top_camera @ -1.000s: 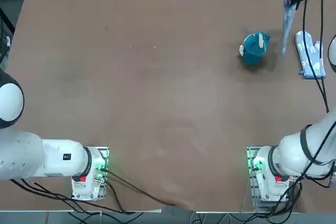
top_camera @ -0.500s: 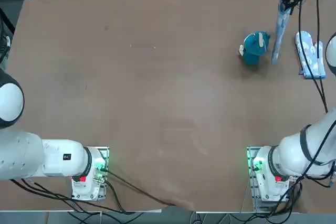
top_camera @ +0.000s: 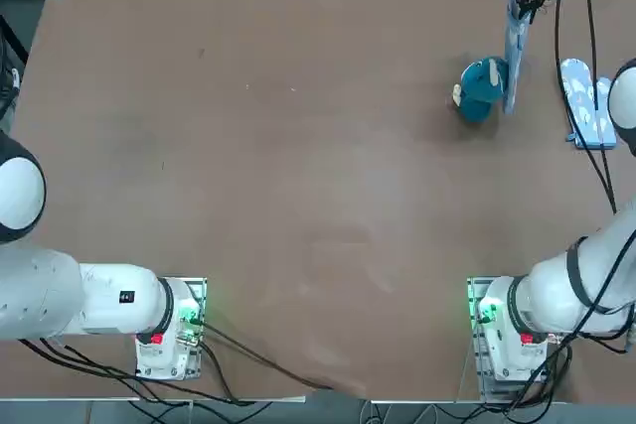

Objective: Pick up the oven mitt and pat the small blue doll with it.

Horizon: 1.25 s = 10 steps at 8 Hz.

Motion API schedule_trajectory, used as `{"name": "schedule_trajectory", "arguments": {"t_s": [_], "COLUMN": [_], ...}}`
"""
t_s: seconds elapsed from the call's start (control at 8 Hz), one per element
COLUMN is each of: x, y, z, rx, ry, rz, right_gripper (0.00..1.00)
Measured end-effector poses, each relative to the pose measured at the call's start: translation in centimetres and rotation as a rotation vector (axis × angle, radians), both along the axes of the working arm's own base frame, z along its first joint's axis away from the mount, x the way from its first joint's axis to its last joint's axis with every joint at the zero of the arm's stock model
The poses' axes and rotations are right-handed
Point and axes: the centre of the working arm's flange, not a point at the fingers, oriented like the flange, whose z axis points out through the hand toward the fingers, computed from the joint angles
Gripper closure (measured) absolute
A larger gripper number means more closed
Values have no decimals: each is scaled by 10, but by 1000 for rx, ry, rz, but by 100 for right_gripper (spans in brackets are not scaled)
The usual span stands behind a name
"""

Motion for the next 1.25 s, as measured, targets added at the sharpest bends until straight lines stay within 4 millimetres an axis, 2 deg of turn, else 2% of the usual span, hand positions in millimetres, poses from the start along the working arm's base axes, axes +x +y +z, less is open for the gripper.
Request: {"name": "schedule_trajectory", "arguments": {"t_s": [0.12, 0.25, 0.38, 0.75, 1.0, 1.25], "x": [2, 2, 0, -16, -22, -32], "y": [-7, -22, -46, -155, -201, -245], "z": [3, 7, 12, 24, 22, 2], "rx": [-19, -42, -54, -128, -238, -312], "ry": [-18, -20, -16, 28, 48, 62], "rz": [8, 32, 58, 143, 245, 331], "right_gripper": [95, 95, 95, 95, 95, 95]}}
